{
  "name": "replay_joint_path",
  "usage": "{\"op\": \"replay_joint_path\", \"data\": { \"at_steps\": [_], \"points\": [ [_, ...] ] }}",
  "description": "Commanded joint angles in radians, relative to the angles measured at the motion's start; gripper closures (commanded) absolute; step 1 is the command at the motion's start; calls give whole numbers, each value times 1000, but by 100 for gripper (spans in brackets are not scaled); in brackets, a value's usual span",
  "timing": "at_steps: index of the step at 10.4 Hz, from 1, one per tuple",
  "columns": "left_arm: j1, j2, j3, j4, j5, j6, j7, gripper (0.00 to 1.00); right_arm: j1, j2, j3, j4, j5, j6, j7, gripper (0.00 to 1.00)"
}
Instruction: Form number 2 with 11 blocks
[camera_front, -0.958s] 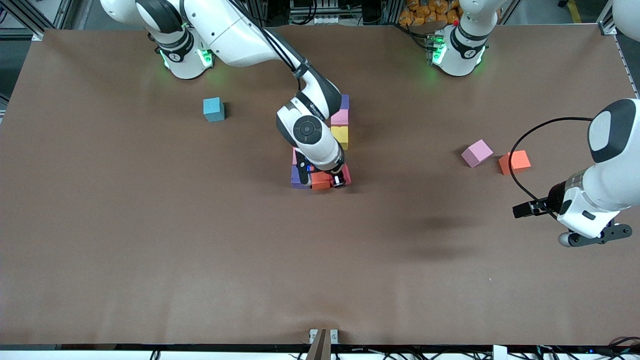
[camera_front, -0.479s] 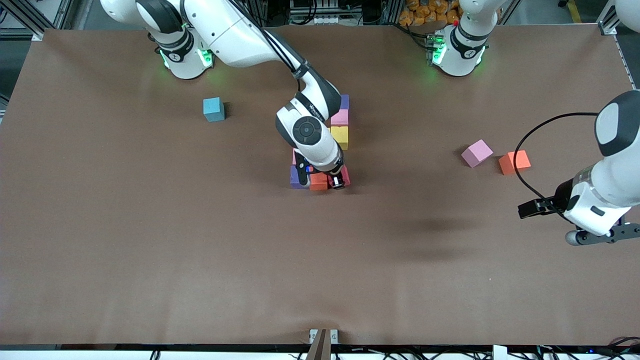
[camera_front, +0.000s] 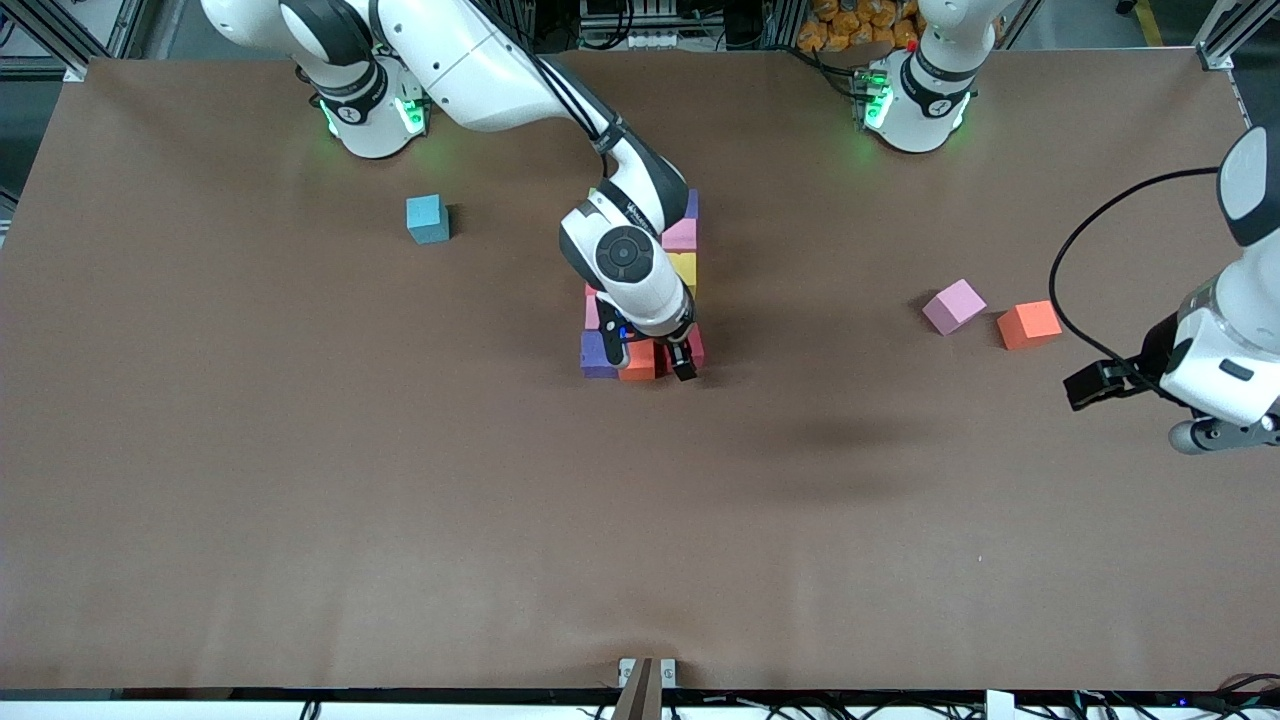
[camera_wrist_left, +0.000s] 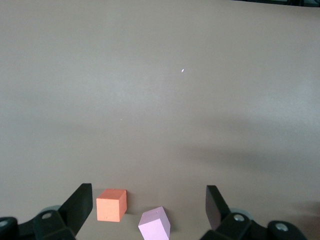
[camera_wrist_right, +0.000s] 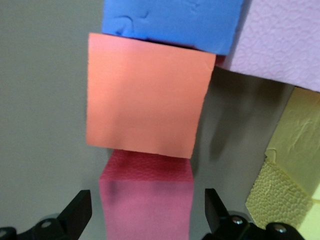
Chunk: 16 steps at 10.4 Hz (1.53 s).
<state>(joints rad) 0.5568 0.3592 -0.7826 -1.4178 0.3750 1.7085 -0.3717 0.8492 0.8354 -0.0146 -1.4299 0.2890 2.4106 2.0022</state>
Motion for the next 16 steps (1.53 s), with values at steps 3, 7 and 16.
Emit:
{"op": "replay_joint_path", "data": {
  "at_steps": [3,7,16],
  "points": [
    [0,-65,0,0,13,-110,16,0,2,-122,-19,2,2,-50,-25,0],
    [-23,-159,64,-10,-95,-113,80,0,-27,-473,-15,-249,-68,-48,-323,0],
    [-621,-282,815,-73,-334,-139,282,0,-601,-832,-15,-334,-166,-594,-1645,0]
  ]
}}
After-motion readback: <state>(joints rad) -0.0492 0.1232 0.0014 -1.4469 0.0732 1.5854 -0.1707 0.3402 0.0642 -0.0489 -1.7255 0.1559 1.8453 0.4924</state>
